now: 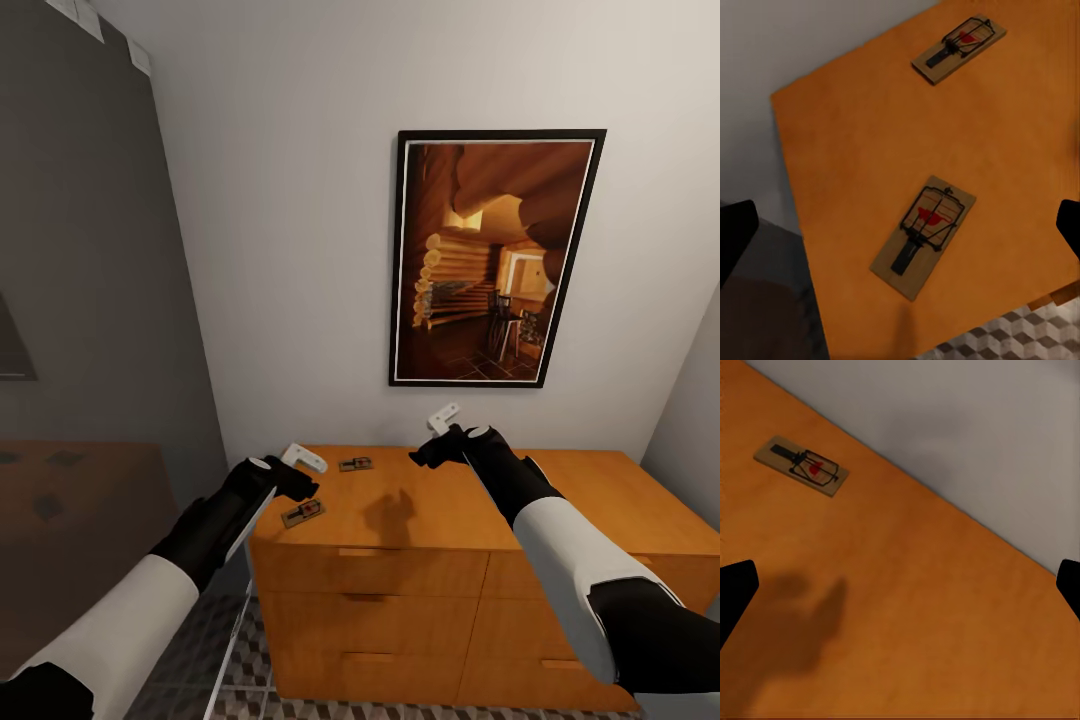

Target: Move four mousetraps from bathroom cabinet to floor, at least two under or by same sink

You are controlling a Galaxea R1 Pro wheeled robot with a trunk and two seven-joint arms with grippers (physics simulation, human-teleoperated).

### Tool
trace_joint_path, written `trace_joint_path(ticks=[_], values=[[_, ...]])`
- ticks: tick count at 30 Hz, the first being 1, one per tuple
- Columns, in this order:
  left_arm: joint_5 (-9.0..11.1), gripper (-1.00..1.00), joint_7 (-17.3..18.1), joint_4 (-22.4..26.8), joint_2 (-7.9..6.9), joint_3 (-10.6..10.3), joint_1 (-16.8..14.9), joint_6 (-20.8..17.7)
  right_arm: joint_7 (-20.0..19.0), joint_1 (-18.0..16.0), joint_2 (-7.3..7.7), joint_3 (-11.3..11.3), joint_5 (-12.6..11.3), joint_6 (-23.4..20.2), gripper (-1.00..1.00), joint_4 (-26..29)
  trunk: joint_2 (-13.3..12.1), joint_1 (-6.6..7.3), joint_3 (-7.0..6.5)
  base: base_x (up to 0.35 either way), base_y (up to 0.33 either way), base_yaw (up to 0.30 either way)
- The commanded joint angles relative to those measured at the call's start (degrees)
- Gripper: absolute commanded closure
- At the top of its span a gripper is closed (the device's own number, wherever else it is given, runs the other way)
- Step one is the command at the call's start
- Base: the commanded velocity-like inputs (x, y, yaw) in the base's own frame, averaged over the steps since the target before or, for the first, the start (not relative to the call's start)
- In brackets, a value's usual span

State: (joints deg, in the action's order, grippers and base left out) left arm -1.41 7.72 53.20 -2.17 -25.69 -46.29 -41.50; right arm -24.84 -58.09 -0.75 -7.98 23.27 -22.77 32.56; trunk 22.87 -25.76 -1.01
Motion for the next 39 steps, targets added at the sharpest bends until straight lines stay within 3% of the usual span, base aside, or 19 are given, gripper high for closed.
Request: trace_joint_path(ticks=[1, 7, 18, 32, 39], values=[[-0.17, -1.0, 0.25, 0.07, -0.03, -0.13, -0.03, -0.19, -0.35, -0.01, -0.01, 0.03, 0.59, -0.38, -1.0, 0.09, 0.05, -0.02, 0.03, 0.0, 0.0, 0.0], [-0.11, -1.0, 1.51, 0.05, 0.34, -0.21, 0.02, 1.27, -0.38, -0.01, -0.03, 0.06, 0.61, -1.82, -1.0, 0.1, 0.05, -0.02, 0.03, 0.0, 0.0, 0.0], [-0.52, -1.0, 6.86, -0.1, 1.87, -0.48, 0.15, 3.81, -0.38, -0.01, -0.01, 0.06, 0.46, -2.33, -1.0, -0.02, 0.05, -0.02, 0.03, 0.0, 0.0, 0.0], [-0.69, -1.0, 7.29, -0.7, 1.06, -4.03, 0.29, 6.99, -0.39, -0.01, -0.18, -0.01, 0.43, -2.44, -1.0, 0.0, 0.05, -0.02, 0.03, 0.0, 0.0, 0.0], [-0.7, -1.0, 7.3, -0.79, 0.52, -4.49, 0.32, 7.24, -0.42, -0.01, -0.21, -0.05, 0.41, -2.45, -1.0, -0.35, 0.05, -0.02, 0.03, 0.0, 0.0, 0.0]])
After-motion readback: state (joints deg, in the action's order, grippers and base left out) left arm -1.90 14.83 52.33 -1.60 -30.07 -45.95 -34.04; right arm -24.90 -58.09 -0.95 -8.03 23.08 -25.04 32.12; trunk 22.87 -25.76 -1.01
